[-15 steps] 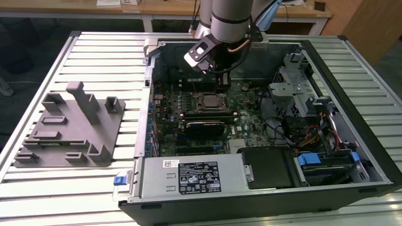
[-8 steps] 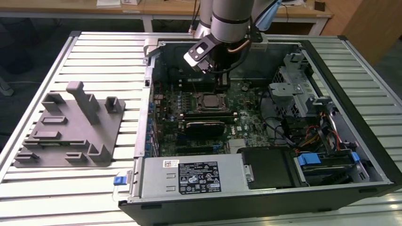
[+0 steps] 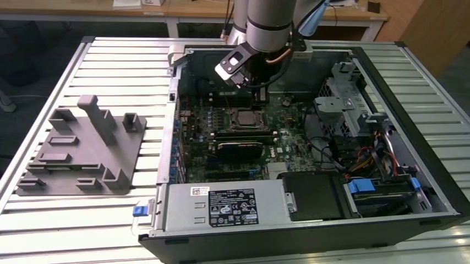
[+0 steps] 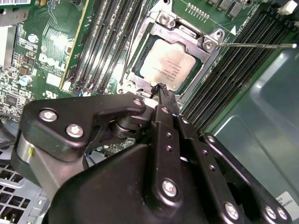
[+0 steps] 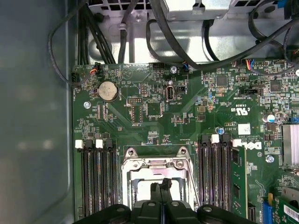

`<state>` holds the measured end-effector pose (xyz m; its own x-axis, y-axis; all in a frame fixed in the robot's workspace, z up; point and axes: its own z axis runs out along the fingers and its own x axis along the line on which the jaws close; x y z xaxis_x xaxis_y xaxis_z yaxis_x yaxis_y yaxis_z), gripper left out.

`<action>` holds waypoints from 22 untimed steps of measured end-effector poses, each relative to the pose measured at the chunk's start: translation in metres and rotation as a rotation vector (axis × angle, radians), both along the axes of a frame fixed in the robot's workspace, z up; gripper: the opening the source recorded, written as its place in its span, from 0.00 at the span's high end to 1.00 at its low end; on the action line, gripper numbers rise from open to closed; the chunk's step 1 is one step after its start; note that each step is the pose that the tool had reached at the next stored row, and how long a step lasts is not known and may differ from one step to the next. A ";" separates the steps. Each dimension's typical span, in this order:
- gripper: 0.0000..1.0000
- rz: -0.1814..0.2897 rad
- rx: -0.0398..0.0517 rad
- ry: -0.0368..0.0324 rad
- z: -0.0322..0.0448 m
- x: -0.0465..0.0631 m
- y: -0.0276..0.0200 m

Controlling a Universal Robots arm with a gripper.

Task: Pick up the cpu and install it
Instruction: 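Close the cpu cover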

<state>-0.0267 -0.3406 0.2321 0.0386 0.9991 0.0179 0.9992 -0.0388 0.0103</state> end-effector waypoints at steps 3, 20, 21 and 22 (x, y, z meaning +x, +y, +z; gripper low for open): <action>0.89 0.016 0.0001 -0.0001 -0.0001 0.000 0.0000; 0.89 0.365 0.0001 0.0000 -0.0011 0.000 0.0000; 0.89 0.383 0.0000 0.0000 -0.0011 0.000 0.0000; 0.89 0.401 0.0001 0.0000 -0.0011 0.000 0.0000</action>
<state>-0.0268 -0.3406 0.2310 -0.3545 0.9349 0.0179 0.9351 0.3543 0.0103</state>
